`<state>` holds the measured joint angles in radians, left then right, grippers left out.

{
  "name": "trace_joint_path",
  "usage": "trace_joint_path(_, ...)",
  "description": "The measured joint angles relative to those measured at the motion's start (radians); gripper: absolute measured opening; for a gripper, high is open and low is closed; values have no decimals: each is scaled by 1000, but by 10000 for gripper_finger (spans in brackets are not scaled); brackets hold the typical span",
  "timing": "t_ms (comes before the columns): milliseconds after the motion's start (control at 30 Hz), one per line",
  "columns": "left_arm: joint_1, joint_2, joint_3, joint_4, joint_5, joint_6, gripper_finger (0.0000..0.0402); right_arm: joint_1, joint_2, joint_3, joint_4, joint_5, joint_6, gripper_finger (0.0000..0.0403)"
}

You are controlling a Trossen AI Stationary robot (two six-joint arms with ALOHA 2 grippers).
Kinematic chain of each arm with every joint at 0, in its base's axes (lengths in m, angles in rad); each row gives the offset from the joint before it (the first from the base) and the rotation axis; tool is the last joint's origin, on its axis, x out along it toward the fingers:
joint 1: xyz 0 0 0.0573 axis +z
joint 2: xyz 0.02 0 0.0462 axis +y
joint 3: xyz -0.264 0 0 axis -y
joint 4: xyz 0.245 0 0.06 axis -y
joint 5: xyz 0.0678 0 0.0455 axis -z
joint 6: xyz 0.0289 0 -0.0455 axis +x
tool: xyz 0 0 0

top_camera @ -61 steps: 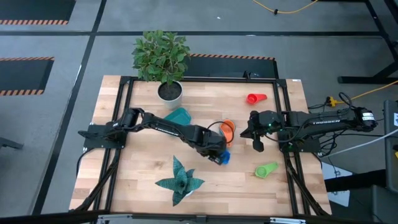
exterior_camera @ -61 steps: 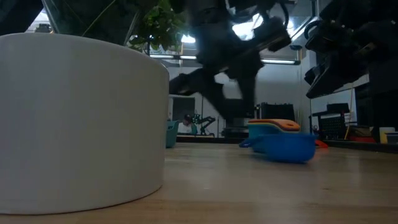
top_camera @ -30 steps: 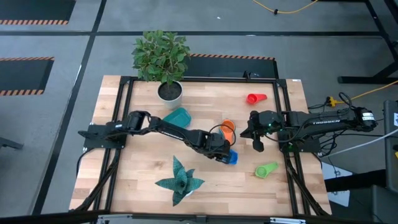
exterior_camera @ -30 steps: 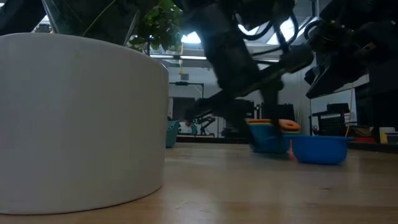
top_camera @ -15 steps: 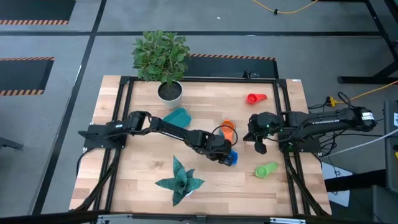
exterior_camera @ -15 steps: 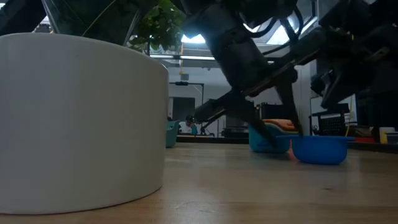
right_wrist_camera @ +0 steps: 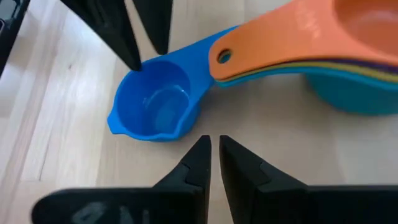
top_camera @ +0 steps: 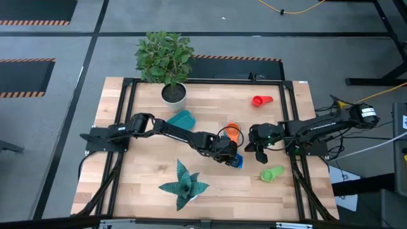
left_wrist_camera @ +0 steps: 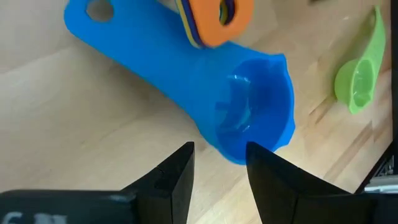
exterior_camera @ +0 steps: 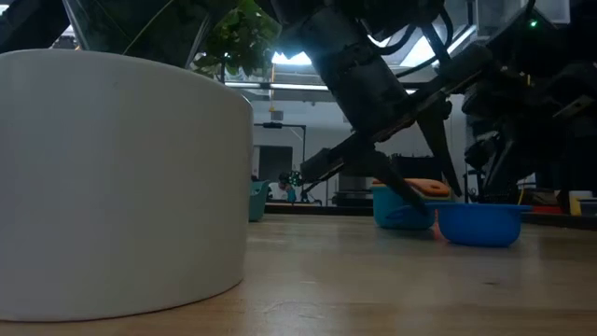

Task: Nest measuring cups in basket
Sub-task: Stack the blue measuring cup on top of the orange measuring cup

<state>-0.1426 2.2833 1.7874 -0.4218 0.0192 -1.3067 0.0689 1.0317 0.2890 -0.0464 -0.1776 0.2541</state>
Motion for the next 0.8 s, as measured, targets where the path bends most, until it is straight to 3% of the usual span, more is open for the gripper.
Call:
trace_joint_path(533,0,0,0,8,-10,0,137,88,229,-16,249,0,35,39)
trace_joint_path(800,0,0,0,5,-11,7,137,119,259,-12,278,0,34,39)
